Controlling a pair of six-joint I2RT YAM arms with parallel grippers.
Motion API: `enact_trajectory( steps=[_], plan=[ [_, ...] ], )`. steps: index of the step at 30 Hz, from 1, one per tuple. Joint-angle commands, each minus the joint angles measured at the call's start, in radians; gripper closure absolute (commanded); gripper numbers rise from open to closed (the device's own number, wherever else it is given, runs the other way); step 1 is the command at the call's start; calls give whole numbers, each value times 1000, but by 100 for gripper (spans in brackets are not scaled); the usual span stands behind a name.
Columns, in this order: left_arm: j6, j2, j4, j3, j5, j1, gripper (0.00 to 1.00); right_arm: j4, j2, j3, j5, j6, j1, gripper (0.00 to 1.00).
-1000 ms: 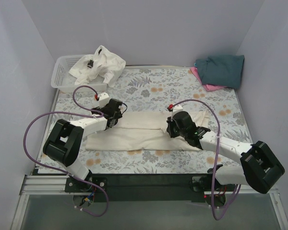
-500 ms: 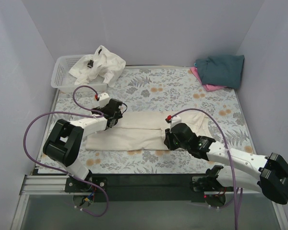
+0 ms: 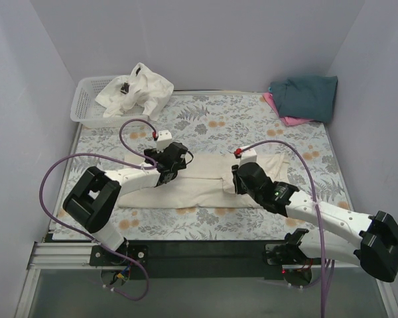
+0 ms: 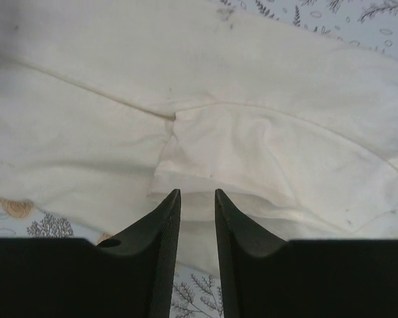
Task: Fold and stack the t-shirts
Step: Fold the tshirt
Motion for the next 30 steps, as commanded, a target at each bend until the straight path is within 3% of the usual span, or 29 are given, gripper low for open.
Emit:
enact_trajectory(
  steps=[1,14,23,27,30],
  plan=[
    [17,-28,16,31,-23,-9,11,90,50,59,72,-61,-44,76],
    [15,-48,14,5,-29,-10,11,194,228,24,-9,-88,-151,76],
    [24,-42,14,2,-55,-10,11,-11,130,-43,-153,7,-150,76],
    [26,-39,16,4,-60,-10,11,-122,12,-76,-225,40,-131,77],
    [24,-27,16,8,-63,-10,11,-155,-32,-73,-372,31,-125,76]
  ],
)
